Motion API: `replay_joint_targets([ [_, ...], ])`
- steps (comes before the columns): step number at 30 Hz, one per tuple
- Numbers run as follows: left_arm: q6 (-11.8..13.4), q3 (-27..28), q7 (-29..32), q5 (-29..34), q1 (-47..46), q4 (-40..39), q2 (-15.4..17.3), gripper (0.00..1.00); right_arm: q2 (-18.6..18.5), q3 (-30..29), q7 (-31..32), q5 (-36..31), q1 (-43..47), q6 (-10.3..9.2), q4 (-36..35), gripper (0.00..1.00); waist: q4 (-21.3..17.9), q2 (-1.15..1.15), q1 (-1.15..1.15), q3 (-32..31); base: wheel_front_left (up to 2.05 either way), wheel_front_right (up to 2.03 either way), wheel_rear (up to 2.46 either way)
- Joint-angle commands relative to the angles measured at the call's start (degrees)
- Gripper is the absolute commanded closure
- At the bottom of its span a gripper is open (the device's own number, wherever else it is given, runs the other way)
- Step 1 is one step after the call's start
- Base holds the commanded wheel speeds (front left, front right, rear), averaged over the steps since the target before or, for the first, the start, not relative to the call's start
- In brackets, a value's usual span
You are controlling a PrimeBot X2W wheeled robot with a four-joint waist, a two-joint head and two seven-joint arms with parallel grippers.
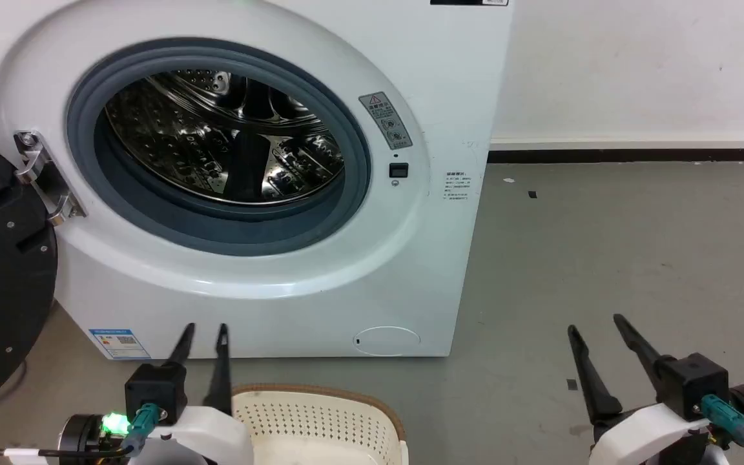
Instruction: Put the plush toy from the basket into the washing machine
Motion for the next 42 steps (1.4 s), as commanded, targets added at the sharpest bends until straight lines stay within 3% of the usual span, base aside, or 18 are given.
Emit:
replay_joint_targets([
  [1,0.1,-0.1,-0.2,-0.1,0.0,0.1,0.0,0.0,0.0,0.0,-0.2,0.2,0.0,0.0,0.0,0.0,0.0,0.0,0.0,0.0,0.0,0.0,0.0],
  [22,0.8,-2.8,-2.7,-2.3,-1.2,4.2,0.0,0.0,0.0,-0.8,-2.7,3.0,-0.1,-0.01,-0.9,0.0,-0.6,0.0,0.0,2.0,0.0,0.0,0.0],
  [42,0.4,-6.7,-4.1,-5.9,-6.3,15.3,0.0,0.0,0.0,-1.2,-5.0,5.1,-1.3,-0.01,-2.4,0.0,-2.2,0.0,0.0,7.0,0.0,0.0,0.0],
])
